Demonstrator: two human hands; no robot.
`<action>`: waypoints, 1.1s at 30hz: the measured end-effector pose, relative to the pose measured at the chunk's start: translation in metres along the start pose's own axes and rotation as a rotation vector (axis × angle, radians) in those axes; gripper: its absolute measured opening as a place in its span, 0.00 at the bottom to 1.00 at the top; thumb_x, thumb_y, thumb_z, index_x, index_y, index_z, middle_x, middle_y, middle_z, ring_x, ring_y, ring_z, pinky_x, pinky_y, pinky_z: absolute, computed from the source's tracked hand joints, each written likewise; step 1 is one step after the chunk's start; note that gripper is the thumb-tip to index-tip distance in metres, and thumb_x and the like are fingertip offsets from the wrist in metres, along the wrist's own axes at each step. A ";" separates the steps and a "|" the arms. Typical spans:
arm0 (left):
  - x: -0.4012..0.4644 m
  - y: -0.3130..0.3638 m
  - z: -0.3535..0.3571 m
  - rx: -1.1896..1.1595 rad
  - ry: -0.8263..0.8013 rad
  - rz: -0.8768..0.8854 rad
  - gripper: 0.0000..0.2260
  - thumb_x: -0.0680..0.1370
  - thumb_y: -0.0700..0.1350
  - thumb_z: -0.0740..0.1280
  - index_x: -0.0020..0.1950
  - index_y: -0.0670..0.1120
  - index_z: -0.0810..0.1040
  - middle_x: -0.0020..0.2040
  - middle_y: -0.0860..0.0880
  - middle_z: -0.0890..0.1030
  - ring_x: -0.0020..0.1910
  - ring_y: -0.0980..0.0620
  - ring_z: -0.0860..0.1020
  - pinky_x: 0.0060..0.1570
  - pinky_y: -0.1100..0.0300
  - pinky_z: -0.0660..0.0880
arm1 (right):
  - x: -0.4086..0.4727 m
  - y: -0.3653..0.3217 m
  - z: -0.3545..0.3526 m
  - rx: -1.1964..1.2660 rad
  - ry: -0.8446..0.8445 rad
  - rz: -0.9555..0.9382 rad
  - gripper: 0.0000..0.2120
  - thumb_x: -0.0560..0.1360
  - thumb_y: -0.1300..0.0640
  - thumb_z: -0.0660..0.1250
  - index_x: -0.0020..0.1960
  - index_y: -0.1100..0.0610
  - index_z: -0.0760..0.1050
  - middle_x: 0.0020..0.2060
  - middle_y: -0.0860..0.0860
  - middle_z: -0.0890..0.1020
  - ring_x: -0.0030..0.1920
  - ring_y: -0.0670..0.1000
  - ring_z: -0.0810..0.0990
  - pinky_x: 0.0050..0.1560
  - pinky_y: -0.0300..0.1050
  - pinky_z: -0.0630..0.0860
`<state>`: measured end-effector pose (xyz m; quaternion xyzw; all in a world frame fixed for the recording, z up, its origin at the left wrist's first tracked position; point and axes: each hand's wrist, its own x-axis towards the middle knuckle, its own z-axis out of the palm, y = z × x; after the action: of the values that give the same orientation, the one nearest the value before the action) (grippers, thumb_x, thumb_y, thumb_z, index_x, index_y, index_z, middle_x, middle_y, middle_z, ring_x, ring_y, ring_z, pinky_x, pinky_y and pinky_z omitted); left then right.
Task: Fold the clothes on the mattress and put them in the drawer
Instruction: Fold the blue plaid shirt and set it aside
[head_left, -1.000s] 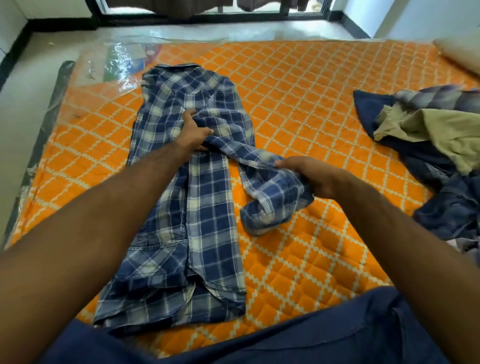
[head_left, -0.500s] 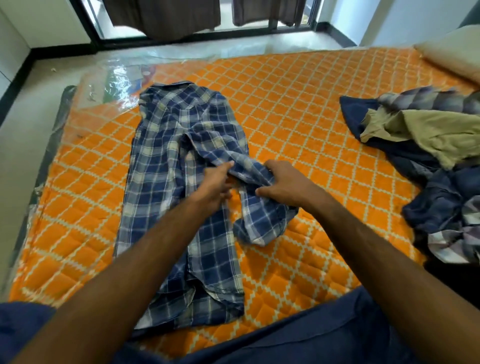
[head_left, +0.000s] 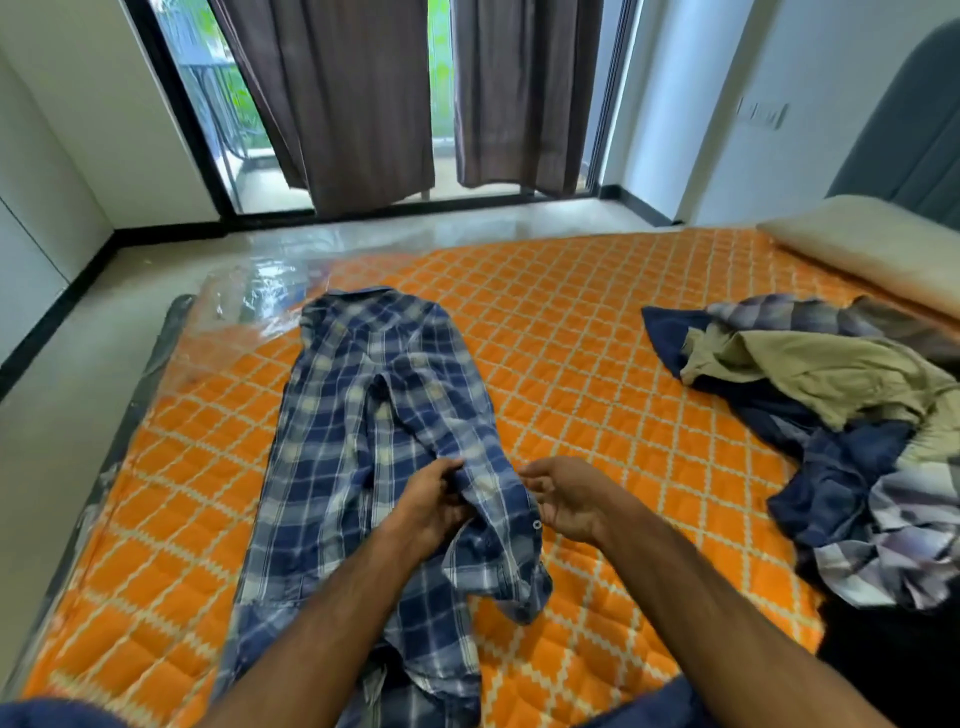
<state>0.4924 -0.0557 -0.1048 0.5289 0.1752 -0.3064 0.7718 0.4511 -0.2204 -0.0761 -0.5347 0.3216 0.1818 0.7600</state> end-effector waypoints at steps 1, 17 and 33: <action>0.000 0.001 -0.002 -0.043 -0.007 0.003 0.07 0.83 0.42 0.62 0.50 0.39 0.76 0.29 0.48 0.80 0.23 0.51 0.78 0.22 0.61 0.74 | 0.005 0.003 -0.001 0.001 0.017 0.022 0.11 0.83 0.66 0.59 0.60 0.71 0.75 0.43 0.60 0.78 0.32 0.54 0.78 0.30 0.44 0.80; 0.001 0.018 -0.025 0.112 0.021 0.116 0.11 0.83 0.43 0.64 0.60 0.36 0.76 0.45 0.40 0.85 0.37 0.46 0.84 0.31 0.52 0.82 | 0.025 0.001 0.026 -0.370 0.274 -0.088 0.07 0.76 0.59 0.70 0.44 0.63 0.76 0.41 0.59 0.77 0.40 0.57 0.73 0.37 0.52 0.70; 0.024 0.003 -0.027 0.119 0.117 0.129 0.12 0.84 0.41 0.60 0.58 0.34 0.78 0.44 0.40 0.84 0.37 0.46 0.84 0.31 0.57 0.80 | -0.033 0.009 0.058 -0.691 -0.088 -0.191 0.10 0.83 0.49 0.65 0.51 0.56 0.75 0.39 0.52 0.75 0.32 0.50 0.73 0.30 0.44 0.73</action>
<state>0.5140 -0.0371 -0.1272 0.6010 0.1670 -0.2347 0.7455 0.4391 -0.1608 -0.0466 -0.7793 0.1567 0.2309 0.5611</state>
